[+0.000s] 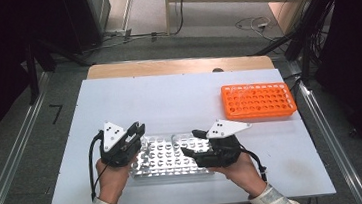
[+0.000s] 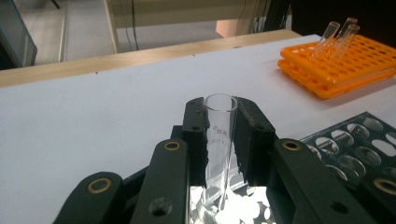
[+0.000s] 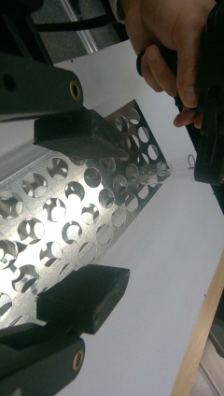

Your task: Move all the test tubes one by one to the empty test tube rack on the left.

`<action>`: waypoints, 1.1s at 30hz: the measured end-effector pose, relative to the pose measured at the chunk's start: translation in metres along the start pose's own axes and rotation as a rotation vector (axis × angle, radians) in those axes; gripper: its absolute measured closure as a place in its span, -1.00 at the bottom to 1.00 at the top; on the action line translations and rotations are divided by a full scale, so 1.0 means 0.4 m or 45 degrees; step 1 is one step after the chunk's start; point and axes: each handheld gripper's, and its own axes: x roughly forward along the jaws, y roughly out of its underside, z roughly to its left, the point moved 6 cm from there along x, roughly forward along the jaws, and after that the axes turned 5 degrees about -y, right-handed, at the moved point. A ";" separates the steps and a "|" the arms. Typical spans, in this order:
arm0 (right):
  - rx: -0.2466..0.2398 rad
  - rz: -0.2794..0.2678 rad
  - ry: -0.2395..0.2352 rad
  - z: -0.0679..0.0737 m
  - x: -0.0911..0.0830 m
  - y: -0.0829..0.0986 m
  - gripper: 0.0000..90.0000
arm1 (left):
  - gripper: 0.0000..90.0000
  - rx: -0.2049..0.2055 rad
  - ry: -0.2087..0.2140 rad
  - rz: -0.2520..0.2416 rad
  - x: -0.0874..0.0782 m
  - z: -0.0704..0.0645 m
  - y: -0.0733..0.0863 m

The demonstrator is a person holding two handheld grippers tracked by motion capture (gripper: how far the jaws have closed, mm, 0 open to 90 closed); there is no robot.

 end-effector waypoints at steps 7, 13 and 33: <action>0.000 0.004 -0.002 0.001 -0.001 0.001 -0.25 | 0.66 0.027 -0.001 0.061 0.006 -0.004 0.011; 0.004 0.011 0.000 0.000 0.001 0.003 -0.25 | 0.65 0.034 0.005 0.078 0.009 -0.007 0.016; 0.034 0.009 0.069 -0.042 -0.010 0.015 -0.24 | 0.28 -0.041 0.092 0.024 -0.015 -0.024 -0.010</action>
